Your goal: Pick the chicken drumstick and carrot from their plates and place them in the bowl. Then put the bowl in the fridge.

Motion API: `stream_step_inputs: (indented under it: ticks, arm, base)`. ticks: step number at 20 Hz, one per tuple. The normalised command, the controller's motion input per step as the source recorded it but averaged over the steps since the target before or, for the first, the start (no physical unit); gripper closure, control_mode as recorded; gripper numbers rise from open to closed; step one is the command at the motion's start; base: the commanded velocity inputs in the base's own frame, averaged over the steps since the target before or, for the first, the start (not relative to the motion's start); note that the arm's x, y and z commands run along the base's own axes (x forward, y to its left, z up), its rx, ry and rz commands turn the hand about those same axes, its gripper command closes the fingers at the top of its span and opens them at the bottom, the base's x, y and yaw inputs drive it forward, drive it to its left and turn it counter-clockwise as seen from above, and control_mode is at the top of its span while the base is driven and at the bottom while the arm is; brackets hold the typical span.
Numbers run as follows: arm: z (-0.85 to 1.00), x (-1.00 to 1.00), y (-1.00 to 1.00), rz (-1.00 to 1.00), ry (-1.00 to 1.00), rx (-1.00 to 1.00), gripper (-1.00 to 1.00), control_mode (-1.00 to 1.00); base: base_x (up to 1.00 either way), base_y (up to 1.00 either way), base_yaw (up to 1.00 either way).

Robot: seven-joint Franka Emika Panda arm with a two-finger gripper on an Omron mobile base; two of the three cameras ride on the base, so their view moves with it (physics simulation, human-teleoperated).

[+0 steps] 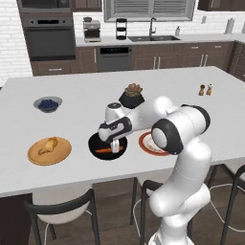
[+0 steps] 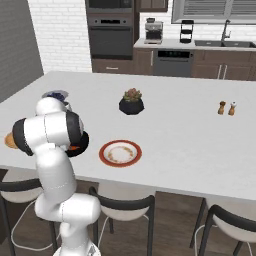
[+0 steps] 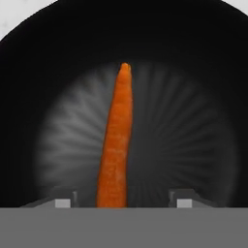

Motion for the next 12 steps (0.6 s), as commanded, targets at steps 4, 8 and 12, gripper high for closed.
stream_step_inputs:
  ticks: [4, 8, 12]
  arm:
    - [0.1, -0.09, 0.0, 0.0, 0.0, 0.0, -1.0, -1.0]
    - [0.68, -0.76, 0.04, 0.0, -0.03, 0.01, -1.0, -1.0]
    - [0.73, -0.83, -0.22, -0.07, -0.03, 0.0, -1.0, -1.0]
  base:
    - [0.0, 0.0, 0.0]
    - [0.0, 0.0, 0.0]
    - [0.0, 0.0, 0.0]
